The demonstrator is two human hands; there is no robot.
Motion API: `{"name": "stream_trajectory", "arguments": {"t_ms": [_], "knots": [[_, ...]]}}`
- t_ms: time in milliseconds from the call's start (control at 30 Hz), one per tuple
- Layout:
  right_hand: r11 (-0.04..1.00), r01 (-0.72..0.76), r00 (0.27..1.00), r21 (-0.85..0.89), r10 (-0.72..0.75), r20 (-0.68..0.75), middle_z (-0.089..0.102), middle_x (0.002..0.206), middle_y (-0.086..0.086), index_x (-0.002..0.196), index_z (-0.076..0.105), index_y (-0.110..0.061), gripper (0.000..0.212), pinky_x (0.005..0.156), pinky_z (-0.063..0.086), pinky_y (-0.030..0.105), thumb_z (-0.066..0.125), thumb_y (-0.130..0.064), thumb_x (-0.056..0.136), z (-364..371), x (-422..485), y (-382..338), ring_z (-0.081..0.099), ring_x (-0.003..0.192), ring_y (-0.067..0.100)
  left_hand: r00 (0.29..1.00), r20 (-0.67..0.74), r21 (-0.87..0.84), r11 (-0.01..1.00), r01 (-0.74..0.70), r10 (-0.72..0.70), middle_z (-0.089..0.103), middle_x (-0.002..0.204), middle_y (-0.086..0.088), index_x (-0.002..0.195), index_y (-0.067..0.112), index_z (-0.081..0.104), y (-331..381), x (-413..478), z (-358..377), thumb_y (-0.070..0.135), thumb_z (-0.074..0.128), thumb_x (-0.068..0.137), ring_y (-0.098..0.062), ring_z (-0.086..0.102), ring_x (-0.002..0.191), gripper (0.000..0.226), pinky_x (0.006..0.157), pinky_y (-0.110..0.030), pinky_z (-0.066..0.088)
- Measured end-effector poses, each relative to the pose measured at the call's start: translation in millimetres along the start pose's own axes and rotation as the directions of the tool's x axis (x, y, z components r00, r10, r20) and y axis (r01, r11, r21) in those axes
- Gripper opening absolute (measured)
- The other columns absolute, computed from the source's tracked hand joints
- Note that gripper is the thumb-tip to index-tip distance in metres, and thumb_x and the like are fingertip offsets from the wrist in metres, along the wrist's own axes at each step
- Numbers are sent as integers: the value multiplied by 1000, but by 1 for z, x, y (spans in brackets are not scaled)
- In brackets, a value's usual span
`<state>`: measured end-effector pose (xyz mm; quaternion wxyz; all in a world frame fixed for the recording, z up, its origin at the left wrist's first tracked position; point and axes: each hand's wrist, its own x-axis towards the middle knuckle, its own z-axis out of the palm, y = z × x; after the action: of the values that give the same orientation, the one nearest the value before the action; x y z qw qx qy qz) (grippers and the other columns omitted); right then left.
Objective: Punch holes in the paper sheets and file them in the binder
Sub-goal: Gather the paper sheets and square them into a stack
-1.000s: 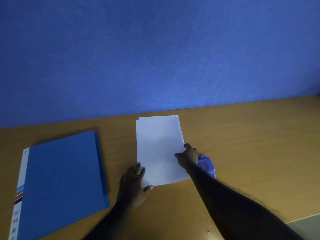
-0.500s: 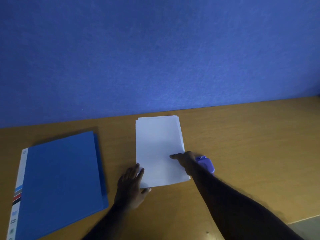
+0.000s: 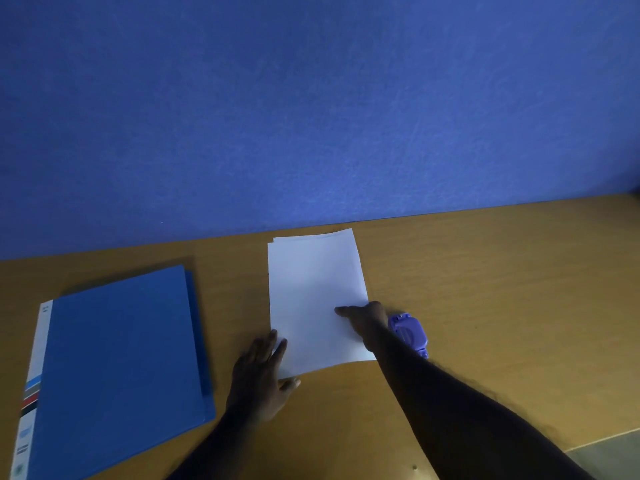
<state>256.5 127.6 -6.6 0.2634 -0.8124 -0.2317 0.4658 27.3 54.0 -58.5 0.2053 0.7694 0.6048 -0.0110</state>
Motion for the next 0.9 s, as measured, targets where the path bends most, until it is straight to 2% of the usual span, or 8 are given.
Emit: {"name": "stream_trajectory", "arguments": {"t_ms": [133, 333, 400, 500, 600, 700, 833, 900], "knots": [[995, 78, 997, -70, -76, 31, 65, 98, 5, 112, 61, -5, 52, 57, 44, 28, 81, -30, 71, -7, 7, 1, 58, 76, 19, 1000, 19, 13, 1000, -1, 0, -7, 161, 11, 153, 32, 8, 0, 0, -2, 65, 44, 86, -20, 2, 149, 82, 116, -41, 16], [942, 177, 984, -284, -176, 28, 67, 107, 14, 117, 59, -5, 41, 78, 56, 41, 63, -17, 79, -10, 4, 9, 63, 94, 32, 998, 63, 34, 999, 4, -7, -5, 161, 13, 152, 35, 14, -3, 4, -7, 68, 42, 86, -16, 4, 148, 79, 112, -45, 27], [944, 197, 980, -264, -191, 48, 66, 102, 12, 118, 59, -5, 37, 73, 55, 36, 59, -13, 82, -11, -3, 12, 63, 90, 29, 995, 100, 15, 1000, 13, -14, -1, 161, 14, 151, 34, 17, -5, 6, -13, 67, 40, 87, -12, 6, 147, 76, 111, -46, 30], [951, 257, 965, -170, -242, 101, 61, 96, 5, 119, 58, -6, 32, 61, 43, 25, 59, -10, 88, -16, -9, 17, 56, 82, 19, 992, 112, -186, 979, 85, -65, 3, 161, 10, 153, 28, 12, -7, 9, -24, 60, 43, 91, -13, 11, 147, 77, 114, -45, 27], [964, 264, 961, -34, -260, 96, 65, 100, 8, 120, 59, -3, 32, 79, 51, 36, 62, -7, 88, -20, -14, 27, 60, 91, 27, 961, 70, -542, 798, 263, -268, 20, 159, -4, 152, 17, 18, -13, 18, -36, 45, 51, 94, -23, 26, 143, 72, 113, -40, 30], [965, 241, 954, 109, -256, 158, 68, 104, 10, 121, 60, -5, 32, 89, 52, 44, 63, -6, 89, -25, -23, 38, 63, 94, 27, 906, 128, -742, 567, 358, -404, 35, 152, -10, 151, 13, 21, -16, 27, -54, 39, 55, 94, -27, 40, 134, 71, 103, -35, 38], [930, 243, 891, 275, -326, 316, 71, 109, 9, 120, 61, -6, 39, 85, 55, 36, 70, -11, 82, -40, -35, 48, 66, 95, 22, 904, 140, -866, 392, 309, -404, 37, 151, -6, 151, 11, 20, -8, 43, -79, 53, 60, 87, -28, 40, 134, 86, 94, -29, 35], [924, 257, 866, 284, -350, 356, 71, 114, 10, 121, 62, -7, 38, 85, 56, 33, 69, -8, 84, -46, -37, 48, 67, 98, 21, 938, 52, -918, 355, 180, -342, 54, 136, 0, 141, 15, 43, -3, 47, -90, 55, 64, 83, -24, 51, 125, 74, 94, -28, 42]]}}
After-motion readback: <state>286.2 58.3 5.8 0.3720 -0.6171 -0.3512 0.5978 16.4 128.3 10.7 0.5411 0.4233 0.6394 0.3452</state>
